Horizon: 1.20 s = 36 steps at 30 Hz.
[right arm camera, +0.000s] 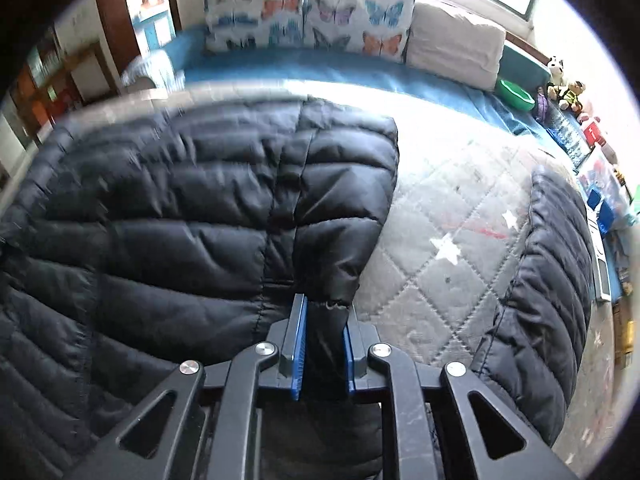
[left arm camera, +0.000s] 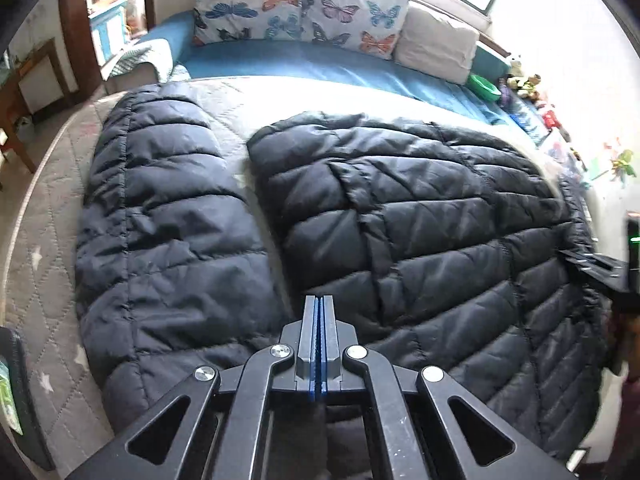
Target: Fold large clothes
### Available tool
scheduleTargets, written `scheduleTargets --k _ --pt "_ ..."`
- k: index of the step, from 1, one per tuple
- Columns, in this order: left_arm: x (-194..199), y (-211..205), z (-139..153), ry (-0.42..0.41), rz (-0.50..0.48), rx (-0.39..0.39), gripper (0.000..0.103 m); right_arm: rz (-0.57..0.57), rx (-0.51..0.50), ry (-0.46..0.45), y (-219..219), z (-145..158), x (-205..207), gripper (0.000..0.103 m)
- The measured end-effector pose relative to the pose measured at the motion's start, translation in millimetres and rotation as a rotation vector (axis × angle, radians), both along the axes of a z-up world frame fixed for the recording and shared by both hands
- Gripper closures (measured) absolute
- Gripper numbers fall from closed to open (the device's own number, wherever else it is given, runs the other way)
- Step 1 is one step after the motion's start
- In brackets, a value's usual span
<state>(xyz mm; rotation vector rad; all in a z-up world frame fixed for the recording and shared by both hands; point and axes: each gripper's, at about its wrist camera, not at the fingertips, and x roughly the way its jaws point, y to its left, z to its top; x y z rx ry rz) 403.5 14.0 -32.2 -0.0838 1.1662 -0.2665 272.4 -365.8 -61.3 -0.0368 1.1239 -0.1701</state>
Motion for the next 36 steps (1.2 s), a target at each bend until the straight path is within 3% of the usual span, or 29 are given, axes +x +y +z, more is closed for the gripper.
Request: scheduleTargets --k 3,5,6,8,11,12,18,22,27,30,32,34,36 --pt "-1 -10 -3 0.046 -0.029 -0.019 0.09 0.038 -0.036 -0.002 -2 -1 -12 0.076" --pt "-1 -22 -10 0.07 -0.032 -0.001 0.066 0.029 -0.019 0.0 -10 6 -19 0.069" --pt "1 -28 -13 0.071 -0.038 -0.002 0.061 0.022 -0.004 0.004 -14 9 -25 0.068" --pt "0 -40 -15 0.063 -0.068 0.022 0.038 0.02 0.022 0.011 -18 11 -33 0.067" --pt "5 -52 -23 0.055 -0.039 0.164 0.035 0.032 0.033 0.023 -16 17 -37 0.067" --pt "5 -53 -25 0.06 -0.033 0.167 0.035 0.043 0.035 0.025 -15 19 -39 0.067" --pt "7 -41 -34 0.088 0.025 0.09 0.033 0.141 0.041 0.029 7 28 -61 0.066" --pt "11 -43 -40 0.087 0.021 0.091 0.033 0.214 0.049 0.044 31 22 -80 0.057" --pt "-7 -13 -8 0.028 0.017 -0.005 0.034 0.238 0.033 0.054 43 14 -105 0.056" --pt "-27 14 18 -0.06 0.033 0.01 0.034 0.224 0.054 0.004 45 25 -124 0.056" --pt "-36 35 27 -0.096 0.068 0.03 0.034 0.247 0.086 -0.027 49 31 -133 0.047" --pt "-42 55 29 -0.095 0.088 0.0 0.034 0.255 0.092 -0.044 54 31 -143 0.039" --pt "-43 75 23 -0.074 0.142 -0.026 0.034 0.259 0.103 -0.028 54 22 -147 0.036"
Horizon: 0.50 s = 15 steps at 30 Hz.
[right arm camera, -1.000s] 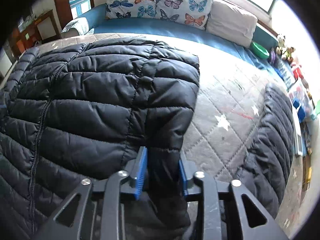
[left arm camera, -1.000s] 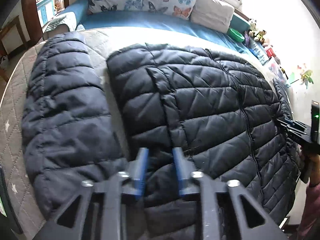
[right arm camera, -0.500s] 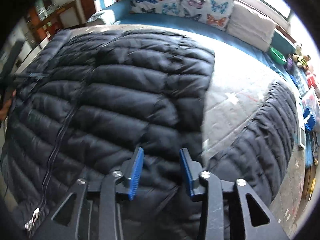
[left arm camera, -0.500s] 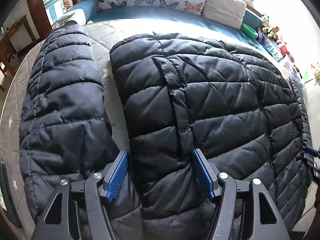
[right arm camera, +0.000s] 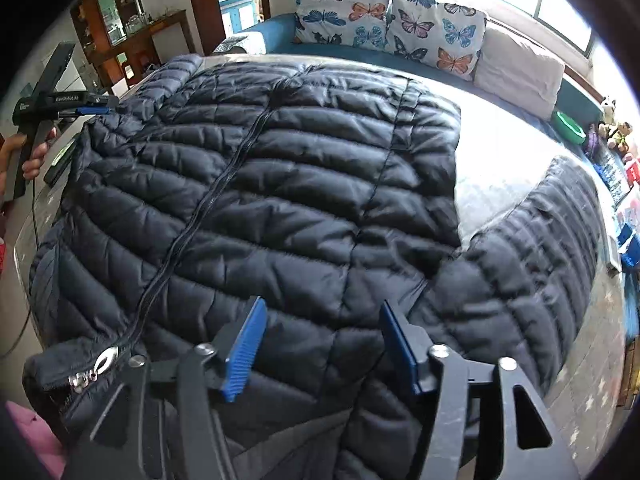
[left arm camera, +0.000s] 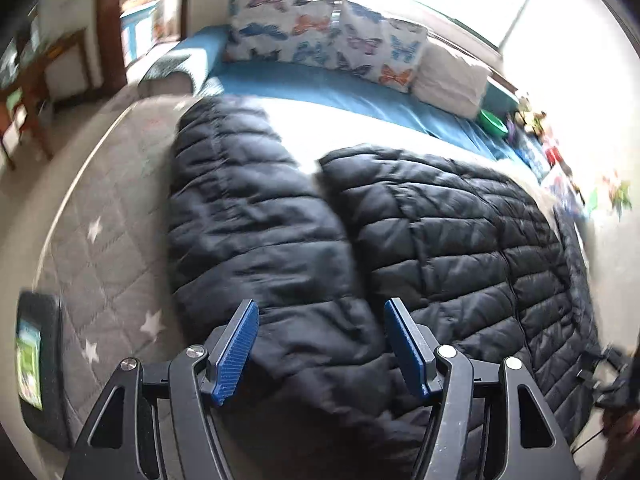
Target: Fold large clothes
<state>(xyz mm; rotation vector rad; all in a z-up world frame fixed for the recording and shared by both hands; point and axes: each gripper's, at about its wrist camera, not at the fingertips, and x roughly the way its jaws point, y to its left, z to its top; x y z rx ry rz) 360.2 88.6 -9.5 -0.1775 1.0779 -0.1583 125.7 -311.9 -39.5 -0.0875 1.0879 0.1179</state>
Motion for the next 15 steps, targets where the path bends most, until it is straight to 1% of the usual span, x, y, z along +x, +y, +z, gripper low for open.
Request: scheduleTargets --k 1,2,4,6,7,8,11,13,14,15 --pt "0 10 -4 0.013 0.04 0.013 0.034 -0.011 -0.004 0.018 -2 -7 0 0.036" --pt "-1 22 -8 0.015 0.064 0.004 0.034 -0.022 -0.006 0.026 0 -12 -5 0.036" --pt "2 40 -18 0.021 0.103 -0.075 0.034 -0.034 0.009 0.048 -2 -25 -6 0.034" --pt "9 57 -24 0.044 0.141 -0.112 0.032 -0.048 0.026 0.043 -4 -30 -7 0.032" --pt "14 64 -29 0.053 0.156 -0.125 0.029 -0.05 0.026 0.041 -2 -29 -8 0.029" --pt "20 70 -34 0.061 0.168 -0.137 0.027 -0.048 0.023 0.042 -1 -28 -7 0.026" --pt "37 77 -46 0.076 0.187 -0.144 0.026 -0.041 -0.008 0.049 5 -28 -5 0.023" --pt "48 86 -55 0.093 0.232 -0.133 0.025 -0.034 -0.019 0.052 9 -30 -2 0.022" --pt "52 91 -60 0.106 0.255 -0.146 0.025 -0.037 -0.016 0.055 9 -30 -1 0.021" --pt "54 95 -61 0.095 0.268 -0.162 0.024 -0.039 -0.012 0.056 8 -31 -1 0.021"
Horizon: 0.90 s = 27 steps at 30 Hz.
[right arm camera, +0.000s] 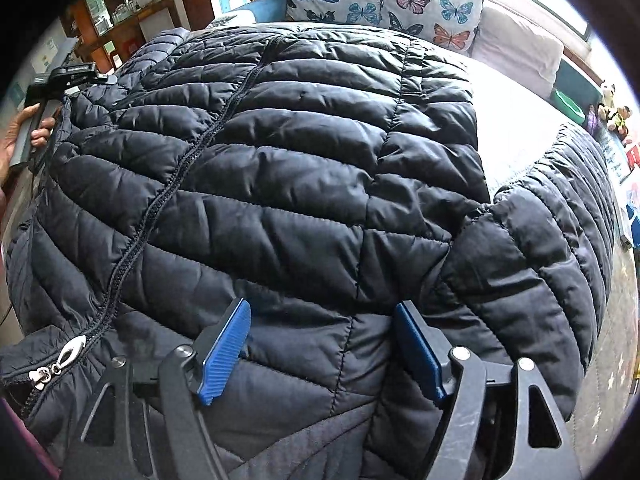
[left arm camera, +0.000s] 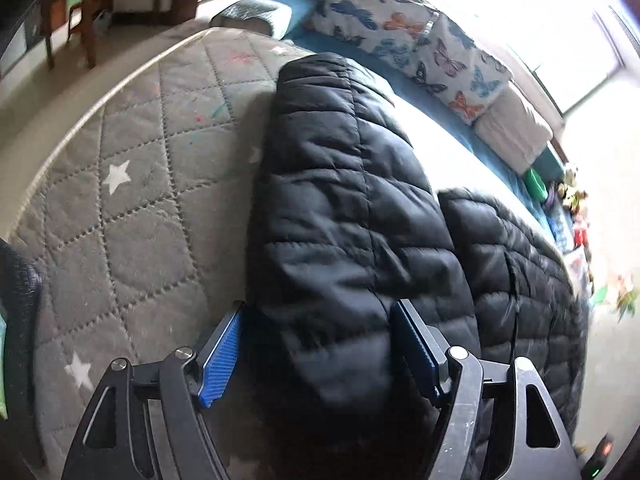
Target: Fold large clothes
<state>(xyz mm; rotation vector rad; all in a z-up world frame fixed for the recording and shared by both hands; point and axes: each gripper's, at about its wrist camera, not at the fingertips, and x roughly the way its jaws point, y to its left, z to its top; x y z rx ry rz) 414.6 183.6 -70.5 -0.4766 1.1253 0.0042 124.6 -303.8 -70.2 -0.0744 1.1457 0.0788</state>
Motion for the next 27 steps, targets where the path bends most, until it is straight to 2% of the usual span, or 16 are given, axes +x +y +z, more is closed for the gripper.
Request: scheduleTargets --k 4,7,9,10,11,12,13,16,20,23,27 --pt "13 13 -1 -0.003 0.051 0.037 0.02 -0.002 0.007 0.003 0 -1 1 0.019" --pt "26 10 -2 -0.009 0.013 0.088 0.02 -0.003 0.007 0.003 2 -2 3 0.016" --pt "33 1 -1 -0.027 -0.033 0.095 0.046 -0.006 0.003 0.003 4 -3 4 0.015" --pt "34 -1 -2 -0.032 -0.057 0.06 0.067 -0.006 0.001 0.003 5 -3 5 0.014" --pt "33 0 1 -0.051 -0.07 0.0 0.079 -0.008 0.0 0.004 5 -3 5 0.014" --pt "29 1 6 -0.08 -0.068 -0.03 0.084 -0.011 -0.001 0.005 6 -2 6 0.014" --pt "24 1 15 -0.121 -0.067 -0.045 0.092 -0.013 0.0 0.005 6 -2 6 0.014" --pt "6 1 57 -0.233 -0.062 -0.049 0.095 -0.022 0.002 -0.01 7 2 6 0.014" --pt "-34 -26 144 -0.4 -0.103 0.062 0.095 -0.025 0.015 -0.046 7 11 0 0.015" --pt "-73 -72 197 -0.507 -0.199 0.172 0.095 -0.032 0.036 -0.096 5 22 -7 0.015" --pt "-131 -159 232 -0.598 -0.368 0.286 0.095 -0.059 0.082 -0.171 -6 41 -21 0.014"
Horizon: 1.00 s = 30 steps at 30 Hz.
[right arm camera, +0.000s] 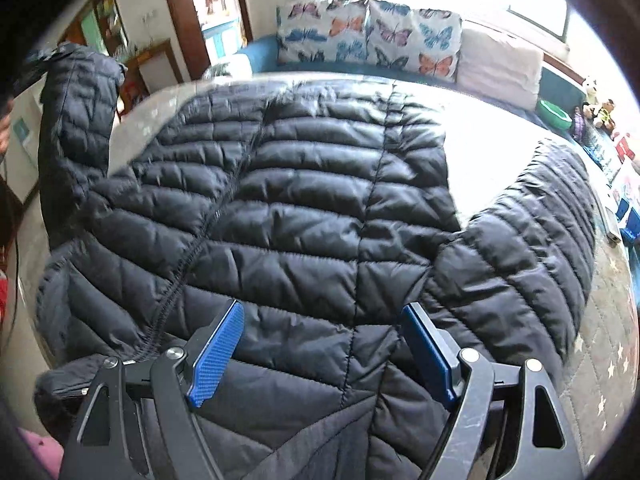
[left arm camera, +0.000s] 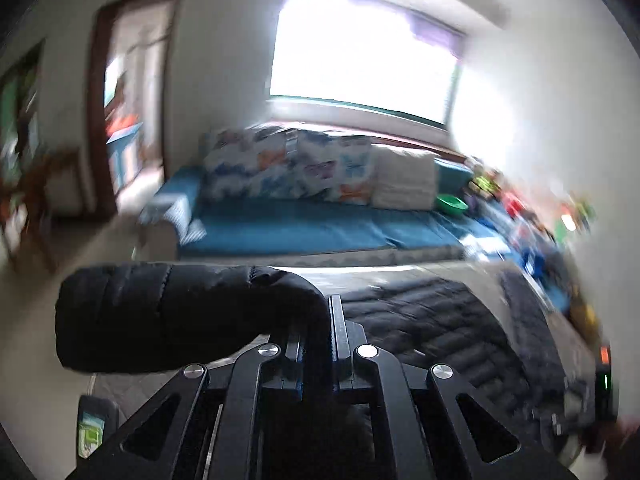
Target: Fold large clothes
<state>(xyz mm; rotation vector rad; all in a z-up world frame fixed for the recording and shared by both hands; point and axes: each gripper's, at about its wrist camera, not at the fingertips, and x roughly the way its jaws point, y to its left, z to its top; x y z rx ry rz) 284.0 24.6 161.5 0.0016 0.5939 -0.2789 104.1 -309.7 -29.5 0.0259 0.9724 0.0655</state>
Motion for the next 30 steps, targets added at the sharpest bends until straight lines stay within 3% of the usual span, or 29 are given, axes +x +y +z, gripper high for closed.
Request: scheduleTargets --k 3,7,9,11,15,17,20,24,30 --pt "-49 -79 -2 -0.027 -0.143 0.089 0.095 -0.026 0.026 -0.036 -9 8 -11 0.014" --pt "-101 -177 -40 0.011 -0.33 0.16 0.094 -0.063 0.059 -0.062 -24 11 -28 0.014" --pt "-123 -220 -69 0.067 -0.407 0.205 0.086 -0.082 0.076 -0.058 -32 8 -33 0.014" --pt "-135 -254 -107 0.153 -0.496 0.244 0.063 -0.103 0.086 -0.054 -38 6 -38 0.014" --pt "-154 -285 -157 0.271 -0.595 0.286 0.055 -0.131 0.092 -0.044 -49 3 -49 0.014" --pt "-164 -289 -169 0.295 -0.626 0.294 0.043 -0.139 0.087 -0.048 -53 5 -55 0.014" --pt "-177 -276 -166 0.26 -0.619 0.319 0.027 -0.155 0.078 -0.059 -60 10 -62 0.014" --pt "-170 -203 -129 0.216 -0.547 0.259 0.027 -0.175 0.051 -0.091 -65 24 -67 0.014" --pt "-118 -102 -94 0.176 -0.253 0.192 0.032 -0.124 0.062 -0.154 -54 53 -52 0.014"
